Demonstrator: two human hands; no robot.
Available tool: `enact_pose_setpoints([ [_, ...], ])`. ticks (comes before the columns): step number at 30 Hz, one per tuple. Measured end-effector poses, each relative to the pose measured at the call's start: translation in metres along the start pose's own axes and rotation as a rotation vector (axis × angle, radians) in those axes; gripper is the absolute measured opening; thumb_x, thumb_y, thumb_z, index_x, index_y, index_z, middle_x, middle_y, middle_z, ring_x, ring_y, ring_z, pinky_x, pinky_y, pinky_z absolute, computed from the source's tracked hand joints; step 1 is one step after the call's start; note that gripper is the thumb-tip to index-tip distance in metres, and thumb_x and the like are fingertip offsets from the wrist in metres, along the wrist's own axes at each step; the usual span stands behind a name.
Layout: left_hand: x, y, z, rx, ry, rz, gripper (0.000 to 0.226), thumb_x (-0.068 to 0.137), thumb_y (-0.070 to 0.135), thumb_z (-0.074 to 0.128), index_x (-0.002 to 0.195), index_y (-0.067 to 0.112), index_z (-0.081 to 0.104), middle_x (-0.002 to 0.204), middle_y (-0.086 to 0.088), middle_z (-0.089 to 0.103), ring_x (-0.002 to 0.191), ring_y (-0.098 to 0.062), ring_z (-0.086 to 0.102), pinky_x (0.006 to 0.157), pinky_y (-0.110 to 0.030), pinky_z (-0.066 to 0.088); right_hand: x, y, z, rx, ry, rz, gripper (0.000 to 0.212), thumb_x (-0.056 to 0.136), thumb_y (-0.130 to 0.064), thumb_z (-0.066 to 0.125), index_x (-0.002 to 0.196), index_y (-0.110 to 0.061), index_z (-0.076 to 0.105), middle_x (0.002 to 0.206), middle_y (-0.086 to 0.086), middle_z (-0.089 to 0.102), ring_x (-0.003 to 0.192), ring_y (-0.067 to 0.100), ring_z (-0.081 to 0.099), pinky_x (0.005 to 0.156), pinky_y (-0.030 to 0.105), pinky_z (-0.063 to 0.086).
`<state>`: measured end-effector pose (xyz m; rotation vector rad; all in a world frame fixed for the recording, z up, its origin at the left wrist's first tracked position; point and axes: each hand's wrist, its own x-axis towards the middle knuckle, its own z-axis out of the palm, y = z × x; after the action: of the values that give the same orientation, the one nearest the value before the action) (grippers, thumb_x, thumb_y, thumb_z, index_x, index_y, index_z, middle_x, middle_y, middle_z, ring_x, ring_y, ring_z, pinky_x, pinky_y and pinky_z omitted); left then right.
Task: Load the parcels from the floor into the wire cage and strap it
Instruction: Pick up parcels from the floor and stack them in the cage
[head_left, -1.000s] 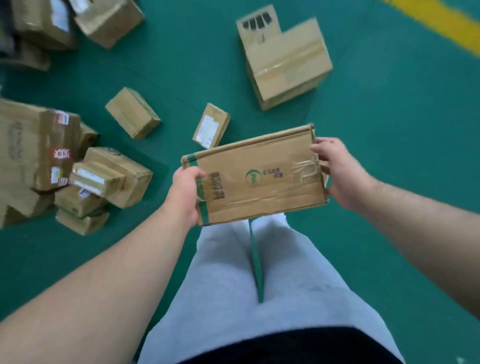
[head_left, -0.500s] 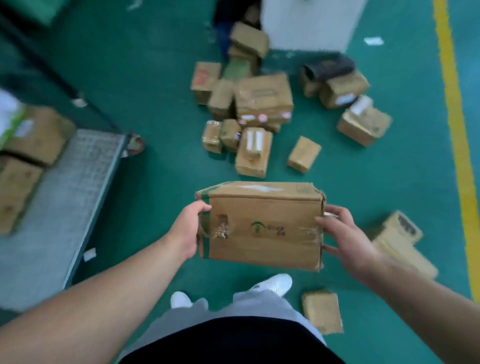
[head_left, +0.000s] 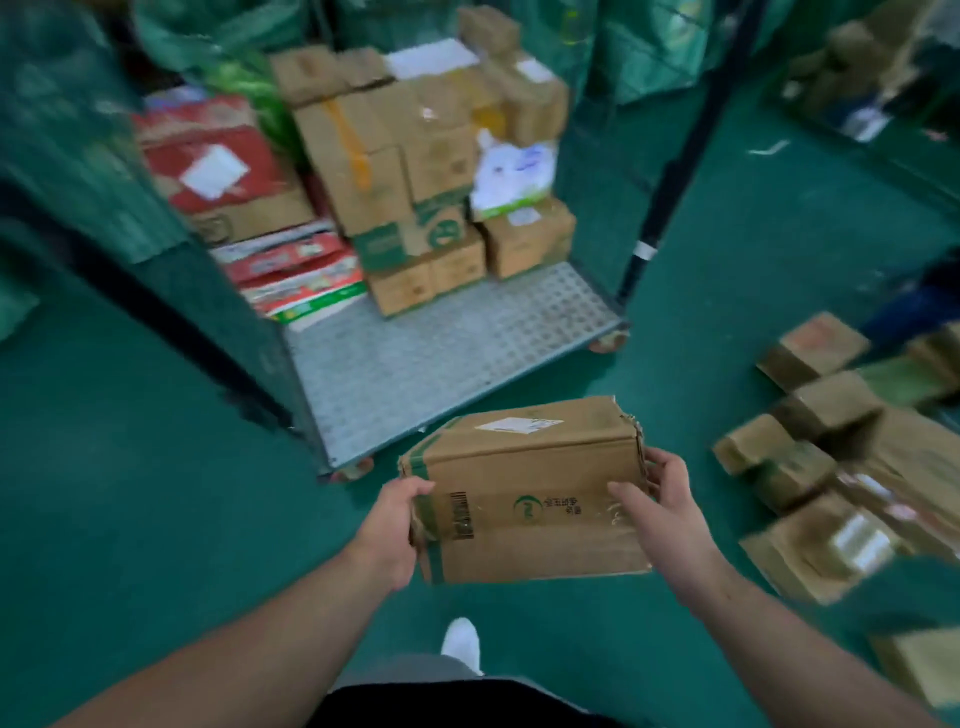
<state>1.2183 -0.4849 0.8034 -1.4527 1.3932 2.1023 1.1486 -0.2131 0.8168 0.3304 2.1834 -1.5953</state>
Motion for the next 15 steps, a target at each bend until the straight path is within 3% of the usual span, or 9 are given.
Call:
enact_pose_setpoints([
  [2,0.013,0.027,-0.034,-0.034,0.052,0.022,0.042,0.096,0.025,0.054,0.133,0.005,0.058,0.101,-0.013,0.071,0.081,-0.029,0.065,0.061,-0.031,0.052,0.022,-0.029,0.047,-0.027,-0.063,-0.006,0.047,0.097,-0.026,0.065,0.135,-0.035,0.039,0.120,-0.023,0.055,0.102,-0.003,0.058,0.083,0.029,0.045],
  [6,0.037,0.071,-0.072,-0.094,0.079,0.022,0.027,0.098,0.029,0.051,0.109,0.010,0.067,0.096,-0.012,0.070,0.081,-0.029,0.063,0.060,-0.031,0.049,0.061,-0.077,0.110,-0.091,-0.131,-0.027,0.046,0.095,-0.023,0.065,0.130,-0.037,0.040,0.115,-0.018,0.060,0.097,0.001,0.062,0.083,0.029,0.050],
  [9,0.061,0.096,-0.080,-0.164,0.145,0.003,0.036,0.095,0.033,0.054,0.120,0.009,0.064,0.105,-0.015,0.072,0.088,-0.032,0.066,0.061,-0.036,0.055,0.093,-0.108,0.139,-0.167,-0.182,-0.052,0.047,0.095,-0.021,0.065,0.131,-0.038,0.040,0.110,-0.022,0.059,0.093,-0.005,0.059,0.072,0.020,0.046],
  [11,0.079,0.111,-0.078,-0.220,0.186,-0.015,0.037,0.096,0.032,0.055,0.125,0.010,0.060,0.108,-0.017,0.071,0.087,-0.034,0.068,0.053,-0.040,0.058,0.118,-0.123,0.153,-0.205,-0.230,-0.085,0.051,0.094,-0.023,0.067,0.135,-0.040,0.041,0.112,-0.024,0.059,0.097,-0.006,0.059,0.076,0.020,0.047],
  [15,0.115,0.146,-0.065,-0.263,0.221,-0.056,0.026,0.100,0.031,0.052,0.093,0.011,0.067,0.075,-0.009,0.071,0.069,-0.029,0.065,0.045,-0.032,0.054,0.183,-0.156,0.180,-0.269,-0.300,-0.118,0.052,0.093,-0.025,0.066,0.134,-0.046,0.043,0.113,-0.028,0.058,0.100,-0.008,0.057,0.074,0.016,0.044],
])
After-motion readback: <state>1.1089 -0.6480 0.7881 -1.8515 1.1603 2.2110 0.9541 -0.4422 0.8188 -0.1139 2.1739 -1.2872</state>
